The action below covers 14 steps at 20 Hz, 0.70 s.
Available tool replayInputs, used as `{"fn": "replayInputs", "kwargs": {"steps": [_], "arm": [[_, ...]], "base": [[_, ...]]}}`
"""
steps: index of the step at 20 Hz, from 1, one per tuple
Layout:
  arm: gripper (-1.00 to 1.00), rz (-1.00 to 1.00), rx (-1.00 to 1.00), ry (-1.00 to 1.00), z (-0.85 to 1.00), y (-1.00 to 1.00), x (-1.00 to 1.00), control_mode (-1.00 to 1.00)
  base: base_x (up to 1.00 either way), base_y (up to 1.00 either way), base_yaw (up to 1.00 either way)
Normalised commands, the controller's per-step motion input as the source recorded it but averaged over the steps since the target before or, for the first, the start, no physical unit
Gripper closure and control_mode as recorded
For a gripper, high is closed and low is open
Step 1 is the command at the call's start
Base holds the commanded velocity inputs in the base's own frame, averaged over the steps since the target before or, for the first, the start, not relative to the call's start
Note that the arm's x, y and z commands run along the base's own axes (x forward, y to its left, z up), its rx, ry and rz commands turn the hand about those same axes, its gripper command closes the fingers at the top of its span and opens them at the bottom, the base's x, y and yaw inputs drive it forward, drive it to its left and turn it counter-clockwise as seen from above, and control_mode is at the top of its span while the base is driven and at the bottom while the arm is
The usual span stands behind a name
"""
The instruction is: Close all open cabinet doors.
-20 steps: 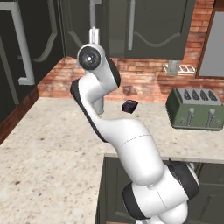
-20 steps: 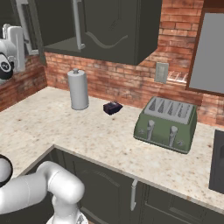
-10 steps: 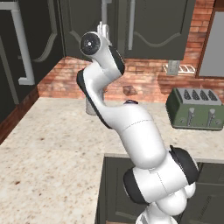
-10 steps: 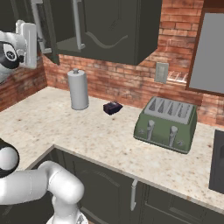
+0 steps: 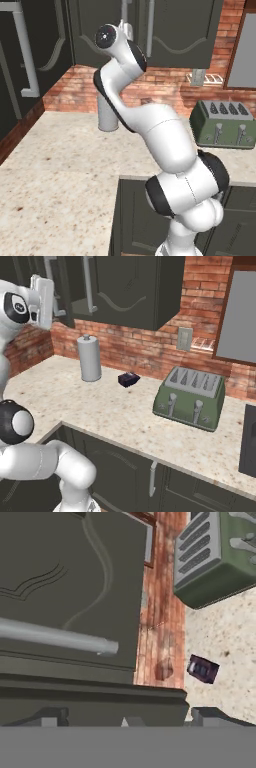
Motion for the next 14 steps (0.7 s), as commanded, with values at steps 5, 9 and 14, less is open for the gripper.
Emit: {"fn": "replayInputs", "kwargs": {"steps": [5,9,14], "arm": [[-1.00,-0.04,0.00,0.01,-0.11,-0.30,0.39,-1.00],[-1.00,-0.02,0.00,0.00,-0.18,-0.32,0.44,-1.00],[-1.00,-0.02,0.00,0.00,-0.16,-0.27,0.48,-1.00]], "base": [[0.00,0.00,0.00],[0.00,0.00,0.00],[0.00,0.00,0.00]]}}
